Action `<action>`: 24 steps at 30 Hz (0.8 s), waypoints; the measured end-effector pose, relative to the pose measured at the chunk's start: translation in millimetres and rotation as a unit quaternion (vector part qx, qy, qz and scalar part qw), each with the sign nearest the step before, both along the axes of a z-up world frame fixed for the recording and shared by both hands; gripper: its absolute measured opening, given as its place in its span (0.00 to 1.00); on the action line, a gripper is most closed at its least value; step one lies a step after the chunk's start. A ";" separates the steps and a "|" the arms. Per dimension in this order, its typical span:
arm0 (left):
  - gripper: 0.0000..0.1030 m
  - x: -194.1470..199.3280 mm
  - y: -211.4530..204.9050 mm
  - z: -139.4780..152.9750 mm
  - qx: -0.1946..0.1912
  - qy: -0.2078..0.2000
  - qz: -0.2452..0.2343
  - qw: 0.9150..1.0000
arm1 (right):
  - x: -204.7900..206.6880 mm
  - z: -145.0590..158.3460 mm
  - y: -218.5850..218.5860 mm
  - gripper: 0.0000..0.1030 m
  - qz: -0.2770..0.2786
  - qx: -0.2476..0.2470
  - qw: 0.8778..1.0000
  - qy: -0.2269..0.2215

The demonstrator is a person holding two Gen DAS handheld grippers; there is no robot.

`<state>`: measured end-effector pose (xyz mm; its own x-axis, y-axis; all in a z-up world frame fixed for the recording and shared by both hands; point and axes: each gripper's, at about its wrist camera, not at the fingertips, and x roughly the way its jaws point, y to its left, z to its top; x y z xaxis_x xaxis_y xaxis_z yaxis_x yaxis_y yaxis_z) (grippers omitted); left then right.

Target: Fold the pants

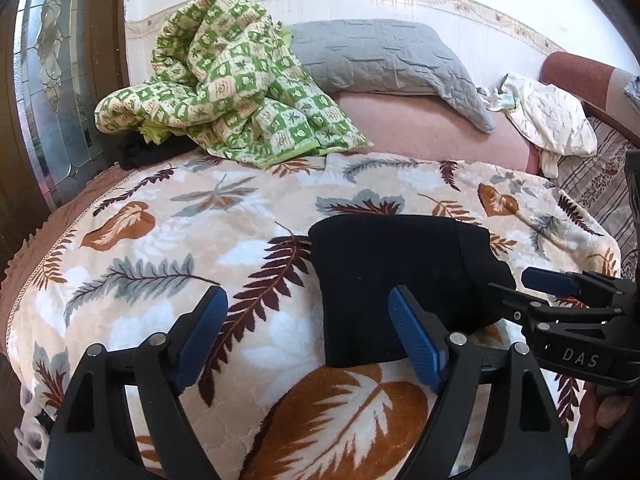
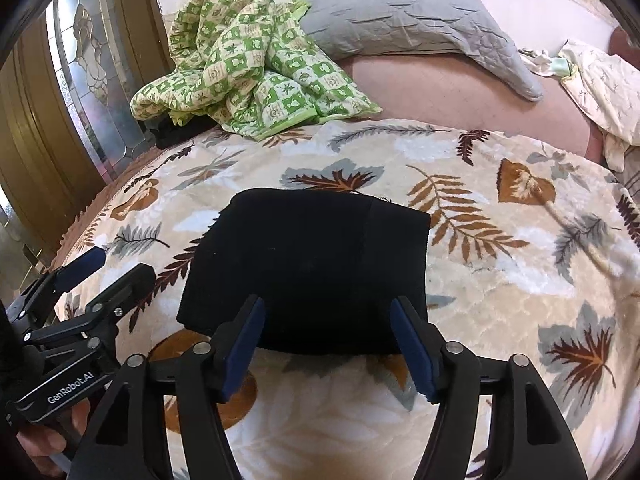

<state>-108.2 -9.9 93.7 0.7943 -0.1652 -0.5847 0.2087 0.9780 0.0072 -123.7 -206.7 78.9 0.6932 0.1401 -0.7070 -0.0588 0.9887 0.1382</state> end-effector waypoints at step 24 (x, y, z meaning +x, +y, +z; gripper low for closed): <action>0.81 -22.4 5.7 18.6 -0.004 -0.014 0.010 1.000 | -26.5 12.3 5.4 0.74 -0.005 0.011 1.000 -0.027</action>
<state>-130.5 -4.2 112.4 0.8129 -0.1547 -0.5615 0.1899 0.9818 0.0044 -150.2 -201.3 91.3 0.7317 0.1482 -0.6653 -0.0562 0.9859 0.1578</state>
